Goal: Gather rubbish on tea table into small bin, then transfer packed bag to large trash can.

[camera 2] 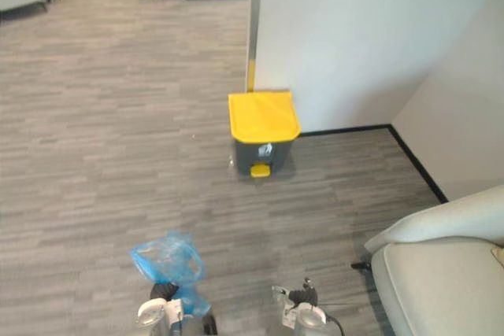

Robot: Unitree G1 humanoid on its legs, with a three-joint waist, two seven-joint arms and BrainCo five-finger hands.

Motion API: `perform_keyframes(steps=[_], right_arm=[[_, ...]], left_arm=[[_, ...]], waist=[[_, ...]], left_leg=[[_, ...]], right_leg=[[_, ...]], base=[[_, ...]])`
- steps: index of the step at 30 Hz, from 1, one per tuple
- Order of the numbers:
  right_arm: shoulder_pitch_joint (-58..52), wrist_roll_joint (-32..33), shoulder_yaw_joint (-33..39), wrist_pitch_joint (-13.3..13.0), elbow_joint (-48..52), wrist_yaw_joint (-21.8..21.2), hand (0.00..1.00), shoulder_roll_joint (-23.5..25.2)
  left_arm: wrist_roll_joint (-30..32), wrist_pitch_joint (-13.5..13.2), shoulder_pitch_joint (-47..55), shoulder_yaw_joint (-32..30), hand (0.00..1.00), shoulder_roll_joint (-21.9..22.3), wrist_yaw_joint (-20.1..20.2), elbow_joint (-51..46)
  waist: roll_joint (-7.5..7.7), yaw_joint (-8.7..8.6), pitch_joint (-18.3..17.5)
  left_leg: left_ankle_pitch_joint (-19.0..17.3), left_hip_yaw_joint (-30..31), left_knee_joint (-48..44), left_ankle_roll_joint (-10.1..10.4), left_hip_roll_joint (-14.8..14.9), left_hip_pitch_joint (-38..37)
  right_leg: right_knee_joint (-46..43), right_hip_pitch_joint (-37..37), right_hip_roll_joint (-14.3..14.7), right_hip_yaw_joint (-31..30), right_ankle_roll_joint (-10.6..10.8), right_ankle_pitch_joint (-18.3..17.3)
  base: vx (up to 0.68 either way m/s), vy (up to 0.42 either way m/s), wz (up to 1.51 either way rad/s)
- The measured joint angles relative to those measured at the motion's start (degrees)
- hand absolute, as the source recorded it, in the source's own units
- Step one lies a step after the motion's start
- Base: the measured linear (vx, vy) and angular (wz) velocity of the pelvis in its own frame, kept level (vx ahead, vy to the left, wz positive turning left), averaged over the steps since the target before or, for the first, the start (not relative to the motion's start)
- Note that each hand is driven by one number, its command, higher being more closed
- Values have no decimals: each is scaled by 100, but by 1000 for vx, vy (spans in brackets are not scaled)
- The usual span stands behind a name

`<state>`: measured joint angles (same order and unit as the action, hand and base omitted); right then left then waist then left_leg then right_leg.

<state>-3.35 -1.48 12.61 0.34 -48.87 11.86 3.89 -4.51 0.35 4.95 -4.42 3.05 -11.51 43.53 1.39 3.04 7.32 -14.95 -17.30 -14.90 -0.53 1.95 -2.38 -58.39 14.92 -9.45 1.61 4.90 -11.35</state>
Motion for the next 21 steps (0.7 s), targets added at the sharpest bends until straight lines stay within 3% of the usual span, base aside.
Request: perform_keyframes(steps=[2, 4, 5, 6, 7, 8, 11, 12, 13, 14, 16, 17, 19, 21], right_arm=[[25, -39, 65, -17, 75, -2, 0, -1], [91, -73, 145, -12, 24, -2, 0, -1], [105, -73, 167, -11, 4, -2, 0, -2], [104, -73, 182, -8, -51, -3, 0, 6], [91, -73, 197, -7, -53, -12, 0, -14], [231, -83, 199, -7, -98, -9, 0, -134], [377, -86, 231, -8, -188, -16, 0, -105], [327, -77, 161, -6, -168, -19, 0, -57], [329, -73, 132, 0, -170, -21, 0, -40], [348, -71, 7, 16, -169, -18, 0, -40], [333, -62, -64, 17, -180, -7, 0, 29], [336, -60, -65, 20, -187, -5, 0, 28], [346, -58, -23, 18, -157, 13, 0, 30], [318, -58, 48, 17, -156, 31, 0, 32]], left_arm=[[2, -1, -128, -21, 100, -30, -66, 75], [2, -2, -209, -22, 100, -36, -62, 208], [2, -1, -202, -20, 100, -35, -59, 218], [12, -4, -196, -19, 100, -61, -57, 225], [41, -11, -221, -31, 100, -58, -57, 265], [89, -11, -229, -33, 100, -13, -51, 300], [121, -14, -202, -2, 100, 10, -42, 316], [127, -13, -223, -5, 100, 19, -25, 303], [127, -14, -222, -9, 100, 18, -14, 298], [122, -15, -180, -5, 100, -4, 59, 247], [118, -14, -101, -18, 100, -6, 66, 193], [117, -14, -93, 1, 100, 0, 76, 181], [113, -14, -87, -13, 100, 0, 114, 98], [113, -17, -87, -10, 100, 28, 166, 59]], waist=[[4, -39, 14], [-4, -95, 26], [-2, -117, 27], [108, -174, 45], [88, -213, 92], [-120, -212, 111], [-297, -238, 122], [-295, -249, 128], [-294, -247, 129], [-316, -203, 152], [-283, -96, 180], [-266, -76, 181], [-204, 1, 154], [-232, 36, 126]], left_leg=[[-75, 5, 326, 21, 6, -423], [-74, 90, 600, 22, 25, -806], [-74, 154, 671, 22, 8, -910], [-104, 467, 795, 65, -166, -1181], [-147, 585, 804, 105, -164, -1292], [-154, 736, 796, 132, -13, -1349], [-90, 1054, 124, 169, 112, -1210], [96, 1158, -1381, 524, 276, -533], [199, 1168, -1789, 695, 330, -353], [564, 1134, -3086, 1070, 586, 245], [299, 865, -3924, 746, 943, 853], [156, 767, -3813, 630, 1001, 1039], [-78, 538, -2465, 469, 1015, 1249], [266, 773, -825, 381, 832, 1216]], right_leg=[[589, 500, 94, 716, -181, -214], [2113, 598, 383, 1075, -296, -108], [2630, 592, 486, 1080, -319, 63], [3914, 416, 632, 963, -488, 938], [3840, 337, 648, 919, -925, 1122], [3699, 286, 703, 1018, -858, 999], [3294, 199, 695, 1174, -920, 323], [3551, -131, 748, 1238, -862, 215], [3657, -225, 767, 1233, -879, 205], [3974, -586, 882, 1245, -911, 201], [4316, -1135, 1001, 1169, -978, 158], [4429, -1308, 1010, 1123, -963, 164], [4666, -1551, 985, 900, -914, 191], [4735, -1689, 958, 712, -709, 136]], base=[[415, 67, -1], [420, 9, 28], [709, -93, 70], [515, -93, 72], [615, -116, 65], [375, -94, 24], [461, -150, 27], [467, -181, 41], [459, -149, 26], [301, -54, -4], [349, -16, -34], [374, 9, -47], [374, 74, -64], [319, 152, -74]])
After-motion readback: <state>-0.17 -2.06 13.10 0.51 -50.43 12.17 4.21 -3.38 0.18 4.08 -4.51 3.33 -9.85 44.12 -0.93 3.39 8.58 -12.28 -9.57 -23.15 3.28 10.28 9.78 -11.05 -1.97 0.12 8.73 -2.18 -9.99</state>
